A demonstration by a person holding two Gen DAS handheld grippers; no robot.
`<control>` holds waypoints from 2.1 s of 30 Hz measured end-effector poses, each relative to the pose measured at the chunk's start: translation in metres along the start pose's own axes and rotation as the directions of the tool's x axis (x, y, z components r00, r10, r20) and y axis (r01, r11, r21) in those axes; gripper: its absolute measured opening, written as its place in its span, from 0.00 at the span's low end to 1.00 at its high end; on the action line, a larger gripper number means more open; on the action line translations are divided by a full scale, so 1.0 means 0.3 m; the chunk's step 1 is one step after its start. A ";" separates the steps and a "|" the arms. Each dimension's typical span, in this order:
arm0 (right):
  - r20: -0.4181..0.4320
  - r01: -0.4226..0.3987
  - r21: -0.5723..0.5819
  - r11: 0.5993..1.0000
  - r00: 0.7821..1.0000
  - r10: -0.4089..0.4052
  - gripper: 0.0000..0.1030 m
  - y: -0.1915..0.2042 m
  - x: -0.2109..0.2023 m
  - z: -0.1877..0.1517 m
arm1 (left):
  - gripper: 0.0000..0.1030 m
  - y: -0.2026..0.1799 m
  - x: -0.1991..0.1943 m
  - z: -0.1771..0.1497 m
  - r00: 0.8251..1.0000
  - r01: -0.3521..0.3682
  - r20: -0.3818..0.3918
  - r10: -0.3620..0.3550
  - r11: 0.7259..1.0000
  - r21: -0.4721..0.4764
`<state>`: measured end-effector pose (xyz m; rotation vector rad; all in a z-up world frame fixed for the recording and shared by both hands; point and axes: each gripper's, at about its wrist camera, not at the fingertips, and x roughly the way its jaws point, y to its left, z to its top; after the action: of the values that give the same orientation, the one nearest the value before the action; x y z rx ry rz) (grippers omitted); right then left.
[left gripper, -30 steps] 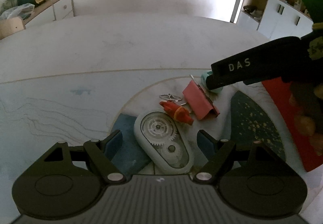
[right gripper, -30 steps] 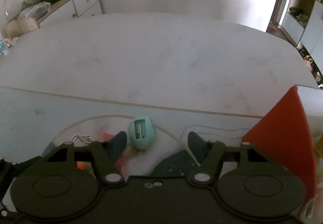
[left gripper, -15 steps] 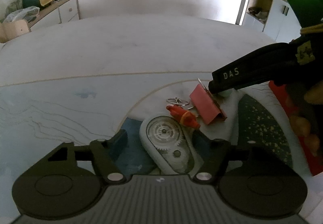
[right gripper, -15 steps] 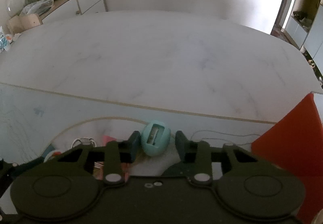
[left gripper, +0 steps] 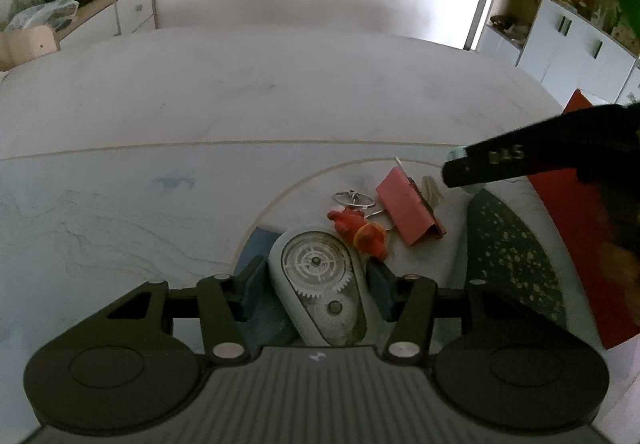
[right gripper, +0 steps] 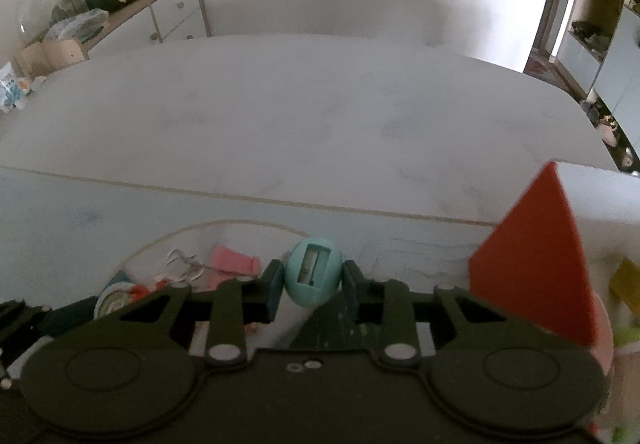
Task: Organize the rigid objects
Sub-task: 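Grasp the white correction tape with left tool while right tool grasps the teal sharpener, then carry correction tape and teal sharpener over the red box and lower them inside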
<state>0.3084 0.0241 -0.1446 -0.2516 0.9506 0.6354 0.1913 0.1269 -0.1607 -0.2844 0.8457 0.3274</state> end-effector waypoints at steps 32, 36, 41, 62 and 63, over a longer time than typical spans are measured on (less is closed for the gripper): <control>0.144 -0.100 0.085 0.991 0.986 0.088 0.30 -0.215 -0.564 -0.187 | 0.52 -0.235 -0.388 0.093 0.982 0.158 0.090 -0.169 0.981 0.109; 0.159 -0.089 0.107 0.990 0.985 0.071 0.30 -0.295 -0.601 -0.216 | 0.52 -0.321 -0.413 0.106 0.978 0.174 0.090 -0.187 0.976 0.134; 0.162 -0.068 0.140 0.988 0.986 0.045 0.30 -0.427 -0.628 -0.261 | 0.52 -0.430 -0.423 0.119 0.974 0.193 0.093 -0.208 0.969 0.153; 0.136 -0.047 0.172 0.984 0.990 0.024 0.30 -0.832 -0.603 -0.327 | 0.52 -0.888 -0.301 0.119 0.974 0.212 0.026 -0.224 0.947 0.241; 0.132 -0.042 0.170 0.985 0.991 0.019 0.30 -0.843 -0.594 -0.323 | 0.52 -0.901 -0.286 0.117 0.976 0.207 0.014 -0.217 0.948 0.242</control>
<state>0.3219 -0.2917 -0.0717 -0.0411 0.8788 0.5865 0.2678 -0.1212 -0.0416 -0.1415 0.7978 0.0282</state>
